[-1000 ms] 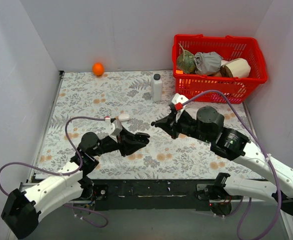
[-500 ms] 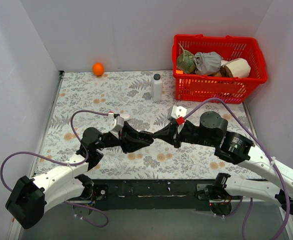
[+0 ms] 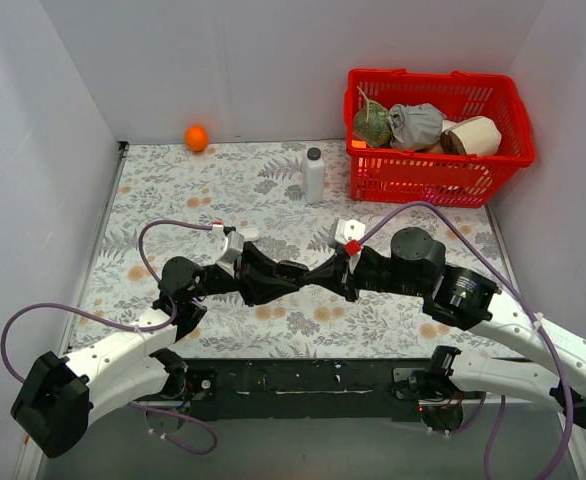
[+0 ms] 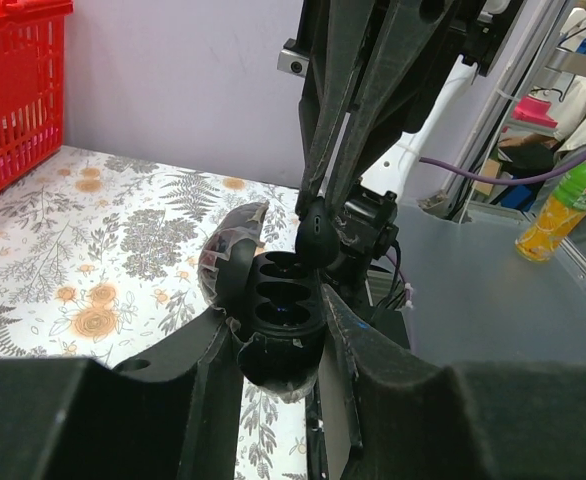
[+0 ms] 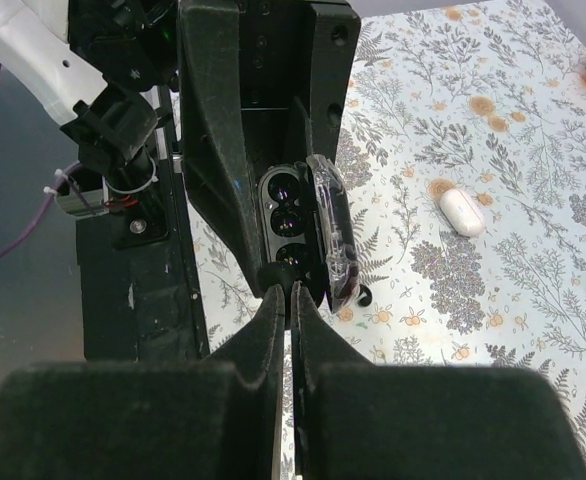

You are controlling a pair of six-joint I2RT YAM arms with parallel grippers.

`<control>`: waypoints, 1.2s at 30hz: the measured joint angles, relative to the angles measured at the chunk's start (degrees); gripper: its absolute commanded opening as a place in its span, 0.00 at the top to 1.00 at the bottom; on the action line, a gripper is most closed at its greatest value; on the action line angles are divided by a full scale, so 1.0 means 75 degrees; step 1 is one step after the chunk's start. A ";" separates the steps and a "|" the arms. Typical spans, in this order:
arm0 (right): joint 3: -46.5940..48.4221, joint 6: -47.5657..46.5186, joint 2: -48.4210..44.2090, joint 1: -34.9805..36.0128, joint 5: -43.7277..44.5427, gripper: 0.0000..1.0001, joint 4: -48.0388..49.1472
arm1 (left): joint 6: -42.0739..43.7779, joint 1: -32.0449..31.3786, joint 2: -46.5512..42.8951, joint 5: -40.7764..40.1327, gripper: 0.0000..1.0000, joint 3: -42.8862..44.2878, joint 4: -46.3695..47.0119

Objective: Insert the wireless bluetooth earbuds into the charging case
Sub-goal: Place the earbud in the charging case.

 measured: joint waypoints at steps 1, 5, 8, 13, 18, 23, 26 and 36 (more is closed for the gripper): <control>-0.0041 0.0000 0.0006 0.0003 0.0003 0.99 0.0032 | -0.0006 0.0000 0.0003 0.0003 1.00 0.0000 0.0012; -0.0087 0.0017 0.0017 0.0012 0.0009 0.99 0.0192 | -0.0085 0.0009 0.0038 0.0012 1.00 0.0000 0.0050; -0.0184 0.0023 0.0017 0.0041 0.0029 0.99 0.0393 | -0.0117 0.0009 0.0058 0.0015 1.00 0.0000 0.0076; -0.0236 0.0035 0.0023 0.0055 0.0102 0.99 0.0533 | -0.0172 0.0015 0.0099 0.0015 1.00 0.0000 0.0114; -0.0370 0.0082 0.0020 0.0079 0.0329 0.99 0.0758 | -0.0230 0.0015 0.0099 0.0012 1.00 0.0000 0.0160; -0.0551 0.0119 -0.0012 0.0149 0.0635 0.99 0.0962 | -0.0286 0.0015 0.0099 -0.0032 1.00 0.0000 0.0198; -0.0580 0.0137 -0.0023 0.0172 0.0717 0.99 0.1020 | -0.0312 0.0015 0.0099 -0.0067 1.00 0.0000 0.0227; -0.0580 0.0152 -0.0023 0.0242 0.0801 0.81 0.1037 | -0.0315 0.0015 0.0096 -0.0201 1.00 0.0000 0.0300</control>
